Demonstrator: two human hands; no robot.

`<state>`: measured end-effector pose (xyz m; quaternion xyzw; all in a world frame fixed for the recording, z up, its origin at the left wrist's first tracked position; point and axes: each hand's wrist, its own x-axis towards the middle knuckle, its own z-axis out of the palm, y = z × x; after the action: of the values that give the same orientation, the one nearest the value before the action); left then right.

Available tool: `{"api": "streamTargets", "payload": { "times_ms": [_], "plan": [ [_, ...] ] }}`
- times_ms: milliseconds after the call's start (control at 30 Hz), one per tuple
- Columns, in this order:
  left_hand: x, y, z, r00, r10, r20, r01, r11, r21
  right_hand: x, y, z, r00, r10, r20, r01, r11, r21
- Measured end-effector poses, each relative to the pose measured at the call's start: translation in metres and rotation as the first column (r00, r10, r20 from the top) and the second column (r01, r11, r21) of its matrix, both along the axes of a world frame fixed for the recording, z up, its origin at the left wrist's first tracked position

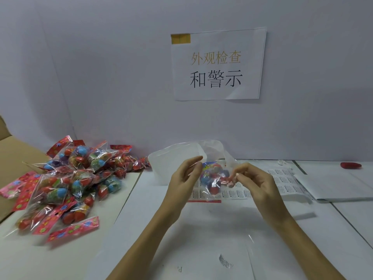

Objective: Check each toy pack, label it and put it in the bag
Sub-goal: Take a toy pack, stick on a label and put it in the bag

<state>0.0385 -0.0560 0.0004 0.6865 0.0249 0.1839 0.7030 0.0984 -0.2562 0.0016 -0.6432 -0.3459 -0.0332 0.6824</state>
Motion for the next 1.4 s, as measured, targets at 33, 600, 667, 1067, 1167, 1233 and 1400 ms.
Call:
{"api": "streamTargets", "payload": {
  "times_ms": [33,600,667,1067,1167,1233,1400],
  "plan": [
    [0.000,0.001,0.000,1.000,-0.001,-0.027,0.001,1.000,0.020,-0.001,0.000,0.000,1.000,0.017,0.021,-0.017,1.000,-0.023],
    [0.004,0.008,0.001,0.992,0.078,-0.104,-0.112,0.918,-0.381,0.007,0.013,-0.016,0.985,-0.073,-0.156,0.052,0.990,-0.134],
    [0.004,0.009,-0.001,0.990,0.107,-0.096,-0.133,0.931,-0.339,0.006,0.012,-0.015,0.979,-0.053,-0.199,0.025,0.990,-0.140],
    [0.003,-0.009,-0.003,0.999,-0.004,-0.034,-0.002,0.984,-0.177,0.002,0.015,-0.016,0.944,0.129,-0.305,-0.215,0.940,-0.266],
    [0.002,-0.006,-0.002,0.991,-0.097,-0.088,0.089,0.992,-0.091,0.007,0.016,-0.014,0.881,0.103,-0.463,-0.125,0.992,-0.016],
    [0.001,-0.005,-0.004,0.984,-0.145,-0.105,0.145,0.989,-0.010,0.010,0.013,-0.014,0.833,0.146,-0.533,-0.129,0.989,0.071],
    [0.003,-0.001,-0.007,0.997,-0.047,-0.069,0.050,0.998,0.048,0.013,0.006,-0.010,0.818,0.212,-0.535,-0.168,0.977,0.130]
  ]
}}
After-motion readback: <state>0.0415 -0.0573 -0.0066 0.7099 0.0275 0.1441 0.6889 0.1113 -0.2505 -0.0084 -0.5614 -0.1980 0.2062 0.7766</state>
